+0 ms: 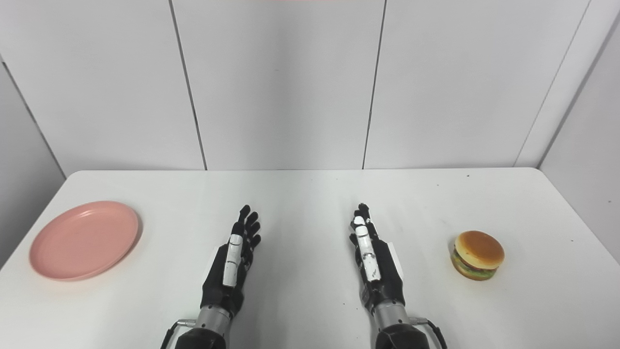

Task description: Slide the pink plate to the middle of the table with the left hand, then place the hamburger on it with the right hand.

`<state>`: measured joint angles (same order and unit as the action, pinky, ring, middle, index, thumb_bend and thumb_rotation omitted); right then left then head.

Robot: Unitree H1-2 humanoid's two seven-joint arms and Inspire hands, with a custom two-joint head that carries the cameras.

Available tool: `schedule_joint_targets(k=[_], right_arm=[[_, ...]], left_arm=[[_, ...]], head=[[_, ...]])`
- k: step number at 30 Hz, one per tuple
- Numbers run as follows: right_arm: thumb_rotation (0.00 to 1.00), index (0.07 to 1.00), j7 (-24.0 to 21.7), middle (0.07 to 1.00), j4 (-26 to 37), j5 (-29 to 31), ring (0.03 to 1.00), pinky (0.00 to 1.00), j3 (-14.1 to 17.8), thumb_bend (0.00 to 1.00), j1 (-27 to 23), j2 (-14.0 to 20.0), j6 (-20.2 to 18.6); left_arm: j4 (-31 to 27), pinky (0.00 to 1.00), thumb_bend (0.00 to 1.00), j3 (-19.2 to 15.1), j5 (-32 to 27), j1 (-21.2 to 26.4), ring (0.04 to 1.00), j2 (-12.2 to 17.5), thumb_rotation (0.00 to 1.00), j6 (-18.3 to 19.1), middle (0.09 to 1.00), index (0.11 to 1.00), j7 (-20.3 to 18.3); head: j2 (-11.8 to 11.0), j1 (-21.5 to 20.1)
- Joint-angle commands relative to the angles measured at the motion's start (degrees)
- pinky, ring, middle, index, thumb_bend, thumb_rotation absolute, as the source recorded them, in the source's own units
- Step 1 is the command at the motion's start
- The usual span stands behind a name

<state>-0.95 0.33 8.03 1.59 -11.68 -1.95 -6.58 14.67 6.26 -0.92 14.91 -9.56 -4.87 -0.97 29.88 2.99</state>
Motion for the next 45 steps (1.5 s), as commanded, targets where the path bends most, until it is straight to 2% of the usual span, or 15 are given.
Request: schedule_joint_targets(k=[1, 8, 21, 27, 28, 29, 30, 31, 32, 33, 35, 37, 40, 43, 45], right_arm=[[0.89, 1.0, -0.57, 1.0, 1.37, 0.24, 0.992, 1.0, -0.14, 0.51, -1.89, -0.25, 2.31], [0.89, 1.0, -0.43, 1.0, 1.06, 0.02, 0.996, 1.0, -0.16, 0.52, -1.9, -0.16, 2.61], [0.89, 1.0, -0.08, 1.0, 0.2, -0.24, 0.995, 1.0, 0.02, 0.52, -2.04, -0.56, 3.87], [0.93, 1.0, -1.8, 1.0, -0.24, -0.05, 1.0, 1.0, -0.17, 0.5, -1.71, 0.97, 5.09], [0.91, 1.0, -2.65, 1.0, -0.1, 1.1, 1.0, 1.0, 0.16, 0.5, -1.48, 1.34, 5.05], [0.9, 1.0, -3.26, 1.0, -0.01, 1.93, 1.0, 1.0, 0.41, 0.5, -1.33, 1.57, 5.02], [0.88, 1.0, -4.17, 1.0, -0.65, 3.65, 1.0, 1.0, 1.01, 0.51, -1.41, 1.66, 5.15], [0.85, 1.0, -4.79, 1.0, -1.15, 4.86, 1.0, 1.0, 1.42, 0.53, -1.5, 1.72, 5.25], [0.85, 1.0, -4.99, 1.0, -2.3, 5.23, 1.0, 1.0, 1.71, 0.53, -1.86, 1.73, 5.57], [0.86, 1.0, -5.23, 1.0, -3.04, 5.5, 1.0, 1.0, 1.97, 0.59, -2.06, 1.86, 5.68], [0.87, 1.0, -5.58, 1.0, -3.56, 5.51, 1.0, 1.0, 2.37, 0.64, -2.05, 2.53, 6.15], [0.87, 1.0, -5.96, 1.0, -3.77, 5.68, 1.0, 1.0, 2.61, 0.62, -2.07, 3.14, 6.64], [0.94, 1.0, -5.97, 1.0, -2.81, 5.24, 1.0, 1.0, 2.56, 0.53, -1.94, 3.56, 6.05], [0.98, 1.0, -5.93, 1.0, -1.4, 4.79, 1.0, 1.0, 2.21, 0.5, -1.68, 3.81, 4.76], [0.94, 1.0, -5.77, 1.0, -1.26, 5.85, 1.0, 1.0, 2.74, 0.51, -1.5, 3.39, 4.69]], left_arm=[[1.76, 1.0, 0.77, -0.12, 0.29, -2.1, 1.0, 0.09, 1.0, -0.91, 1.0, 1.0, 0.17], [2.96, 1.0, 0.77, -0.16, 0.56, -1.86, 1.0, 0.13, 1.0, -2.68, 1.0, 1.0, 0.31], [2.85, 1.0, 0.77, -0.44, -0.07, -1.8, 1.0, 0.05, 1.0, -1.68, 1.0, 1.0, -0.31], [4.02, 1.0, 0.75, -1.23, -0.16, -1.2, 1.0, -1.43, 1.0, -3.44, 1.0, 1.0, 1.41], [3.9, 1.0, 0.75, -1.4, -0.09, -1.02, 1.0, -1.69, 1.0, -3.88, 1.0, 1.0, 1.8], [3.77, 1.0, 0.75, -1.49, -0.02, -0.9, 1.0, -1.84, 1.0, -4.16, 1.0, 1.0, 2.05], [3.28, 1.0, 0.75, -1.5, 0.67, -0.64, 1.0, -2.03, 1.0, -4.91, 1.0, 1.0, 2.94], [2.97, 1.0, 0.74, -1.47, 1.16, -0.45, 1.0, -2.15, 1.0, -5.47, 1.0, 1.0, 3.64], [2.74, 1.0, 0.74, -1.78, 1.09, 0.31, 1.0, -2.39, 1.0, -6.51, 1.0, 1.0, 4.38], [2.44, 1.0, 0.72, -2.07, 0.95, 1.08, 1.0, -2.52, 1.0, -6.88, 1.0, 1.0, 5.02], [0.75, 1.0, 0.74, -2.66, 1.12, 2.39, 1.0, -1.99, 1.0, -6.02, 1.0, 1.0, 6.26], [-0.26, 1.0, 0.75, -3.14, 1.55, 3.11, 1.0, -1.35, 1.0, -5.35, 1.0, 0.994, 7.19], [-2.69, 1.0, 0.8, -4.82, 1.57, 3.96, 0.987, 1.04, 1.0, -3.2, 0.982, 0.98, 7.37], [-5.15, 0.99, 0.82, -6.92, 0.68, 4.45, 0.979, 3.14, 1.0, -1.41, 0.974, 0.974, 6.97], [-8.01, 0.99, 0.82, -8.36, 1.13, 4.4, 0.976, 4.25, 1.0, 1.21, 0.961, 0.966, 7.69]], head=[[0.03, 0.0], [-0.1, 0.05], [-0.51, 0.63], [-1.85, 5.81], [-2.57, 8.77], [-2.57, 8.77], [-3.32, 11.75], [-3.32, 11.75], [-3.92, 14.01], [-4.41, 15.33], [-5.3, 17.94], [-5.86, 19.91], [-6.89, 22.3], [-8.42, 24.44], [-8.78, 25.04]])
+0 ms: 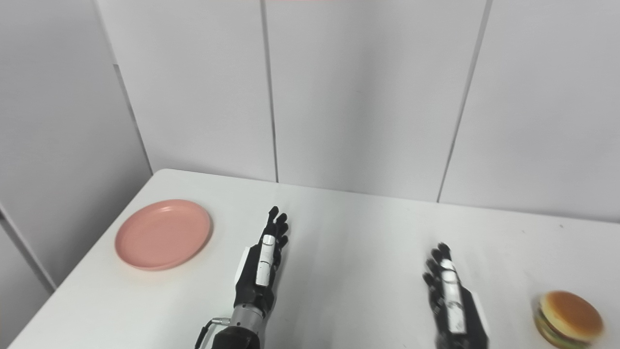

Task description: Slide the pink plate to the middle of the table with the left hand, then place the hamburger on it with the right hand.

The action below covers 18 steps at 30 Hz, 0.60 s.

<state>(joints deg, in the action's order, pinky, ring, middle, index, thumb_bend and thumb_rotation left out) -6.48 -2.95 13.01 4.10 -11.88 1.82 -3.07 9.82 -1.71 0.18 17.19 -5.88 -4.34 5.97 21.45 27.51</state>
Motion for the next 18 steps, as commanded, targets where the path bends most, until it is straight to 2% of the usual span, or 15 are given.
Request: schedule_joint_targets(k=[1, 4, 7, 9, 12, 18], right_arm=[[0.92, 1.0, -0.07, 1.0, 2.43, 0.82, 1.0, 1.0, 0.21, 0.51, -1.09, -0.45, 1.02], [0.93, 1.0, 0.72, 1.0, 3.36, -0.81, 1.0, 1.0, -0.33, 0.54, -0.82, -0.47, 0.69], [0.95, 1.0, 0.91, 1.0, 4.06, -1.37, 1.0, 1.0, -0.77, 0.53, -0.7, -0.3, 0.24], [0.9, 1.0, 0.01, 1.0, 2.58, -0.68, 1.0, 1.0, -0.52, 0.54, -0.96, 0.23, 2.42], [0.9, 1.0, -0.51, 1.0, 1.68, -0.56, 1.0, 1.0, -0.34, 0.53, -1.08, 0.69, 3.55], [0.92, 1.0, -0.34, 1.0, 1.48, -1.64, 1.0, 1.0, -0.62, 0.55, -1.35, 1.02, 3.52]], left_arm=[[-4.54, 0.98, 0.82, -1.42, 0.0, 2.22, 0.962, 1.28, 1.0, 1.53, 0.947, 0.952, 1.14], [-5.43, 0.97, 0.81, -4.54, 0.65, 3.46, 0.902, 3.12, 1.0, 1.47, 0.89, 0.887, 3.22], [-6.49, 0.99, 0.84, -7.12, 1.1, 4.69, 0.893, 5.82, 1.0, 3.89, 0.874, 0.876, 4.57], [-6.54, 0.99, 0.84, -8.85, 0.83, 5.58, 0.878, 7.48, 1.0, 4.28, 0.864, 0.868, 5.64], [-6.69, 0.93, 0.84, -11.32, -0.06, 6.26, 0.847, 9.53, 1.0, 5.0, 0.832, 0.839, 6.47], [-2.41, 0.83, 0.82, -17.24, -2.74, 7.14, 0.797, 13.95, 1.0, 1.64, 0.792, 0.792, 7.73]], head=[[-0.38, 0.74], [-0.42, 1.24], [-0.88, 1.98], [-0.96, 2.09], [-1.24, 2.23], [-1.94, 3.6]])
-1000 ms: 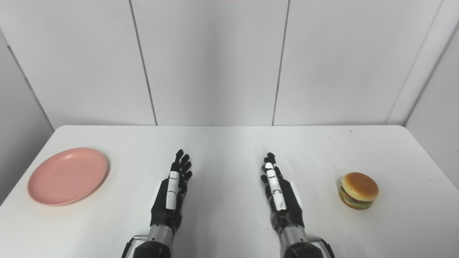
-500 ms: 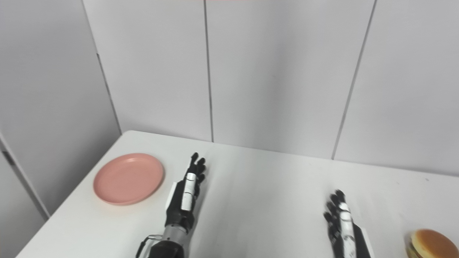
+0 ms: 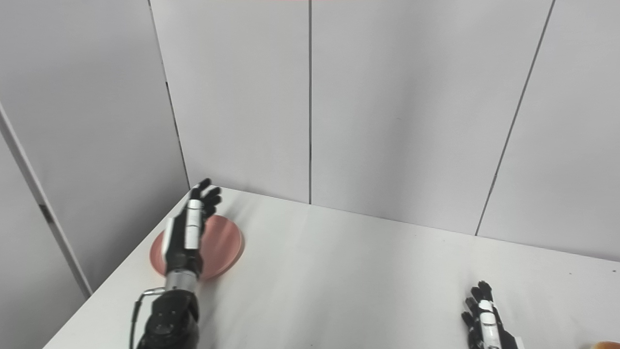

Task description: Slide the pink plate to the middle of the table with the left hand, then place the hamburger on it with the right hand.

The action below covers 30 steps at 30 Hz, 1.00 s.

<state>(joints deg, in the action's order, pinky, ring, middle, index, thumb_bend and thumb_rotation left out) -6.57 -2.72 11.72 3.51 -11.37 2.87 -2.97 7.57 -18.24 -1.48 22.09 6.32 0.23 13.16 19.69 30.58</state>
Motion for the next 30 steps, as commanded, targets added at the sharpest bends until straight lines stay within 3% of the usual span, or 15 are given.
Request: schedule_joint_targets(k=[1, 11, 19, 23, 30], right_arm=[[0.92, 1.0, -0.35, 1.0, 1.12, -0.25, 1.0, 1.0, -0.01, 0.54, -1.92, 0.01, 3.5], [0.92, 1.0, -0.74, 1.0, 0.14, -1.45, 1.0, 1.0, -0.28, 0.59, -1.57, 0.53, 6.01], [0.92, 1.0, -0.75, 1.0, -0.05, -1.0, 1.0, 1.0, -0.11, 0.58, -1.51, 0.64, 6.42], [0.89, 1.0, -0.68, 0.998, 0.43, -0.61, 0.994, 1.0, 0.01, 0.6, -1.39, 0.59, 5.6], [0.93, 1.0, -0.69, 1.0, 0.72, -0.74, 1.0, 1.0, -0.28, 0.56, -1.4, 0.63, 5.75]], left_arm=[[0.34, 0.82, 0.82, -1.15, -1.46, 2.3, 0.796, 2.16, 1.0, -3.22, 0.79, 0.792, 0.4], [7.21, 0.75, 0.82, -6.51, -5.75, 1.94, 0.763, 6.75, 1.0, -6.75, 0.762, 0.764, 1.13], [13.21, 0.76, 0.81, -7.24, -5.51, 2.61, 0.755, 9.54, 1.0, -9.68, 0.751, 0.755, 2.2], [15.45, 0.75, 0.81, -7.67, -6.91, 2.96, 0.756, 9.57, 1.0, -10.09, 0.758, 0.759, 2.15], [18.61, 0.78, 0.82, -6.44, -7.16, 3.1, 0.789, 9.22, 1.0, -10.32, 0.782, 0.779, 1.98]], head=[[-0.18, 0.52], [-0.57, 1.83], [-0.76, 2.75], [-0.71, 2.84], [-0.79, 2.85]])
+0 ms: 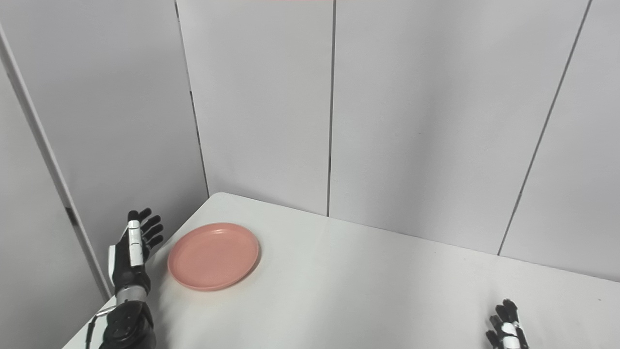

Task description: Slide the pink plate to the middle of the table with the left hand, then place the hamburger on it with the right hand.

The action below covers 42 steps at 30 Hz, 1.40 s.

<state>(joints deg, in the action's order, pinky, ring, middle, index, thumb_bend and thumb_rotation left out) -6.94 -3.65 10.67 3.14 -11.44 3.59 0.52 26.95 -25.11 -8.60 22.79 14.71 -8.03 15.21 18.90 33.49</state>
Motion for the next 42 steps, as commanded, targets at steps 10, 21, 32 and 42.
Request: schedule_joint_targets(k=[10, 21, 32, 42], right_arm=[[0.92, 1.0, 0.33, 1.0, 2.08, 0.06, 1.0, 1.0, 0.17, 0.57, -1.01, -0.54, 2.65], [0.91, 1.0, 0.2, 0.999, 2.48, -0.02, 0.99, 1.0, 0.17, 0.59, -0.73, -0.59, 2.59], [0.95, 0.999, 1.34, 0.993, 3.17, -2.33, 0.979, 1.0, -0.24, 0.59, -0.6, -1.0, 3.01], [0.96, 1.0, 1.46, 1.0, 5.72, 0.1, 1.0, 1.0, -0.77, 0.52, -0.51, -2.2, -1.16]], left_arm=[[5.55, 0.8, 0.8, 4.61, 0.83, 3.79, 0.805, 0.52, 1.0, -5.96, 0.799, 0.798, -2.0], [9.12, 0.8, 0.8, 8.12, 0.54, 6.32, 0.81, -2.46, 1.0, -6.36, 0.811, 0.818, -1.9], [9.69, 0.79, 0.86, 9.24, -3.66, 8.22, 0.785, -7.37, 1.0, -6.91, 0.779, 0.786, -6.22], [9.32, 0.77, 0.85, 12.57, -3.78, 6.73, 0.785, -11.59, 1.0, -8.24, 0.775, 0.776, -10.07]], head=[[0.43, -0.52], [0.88, -1.39], [1.98, -4.18], [3.85, -11.52]])
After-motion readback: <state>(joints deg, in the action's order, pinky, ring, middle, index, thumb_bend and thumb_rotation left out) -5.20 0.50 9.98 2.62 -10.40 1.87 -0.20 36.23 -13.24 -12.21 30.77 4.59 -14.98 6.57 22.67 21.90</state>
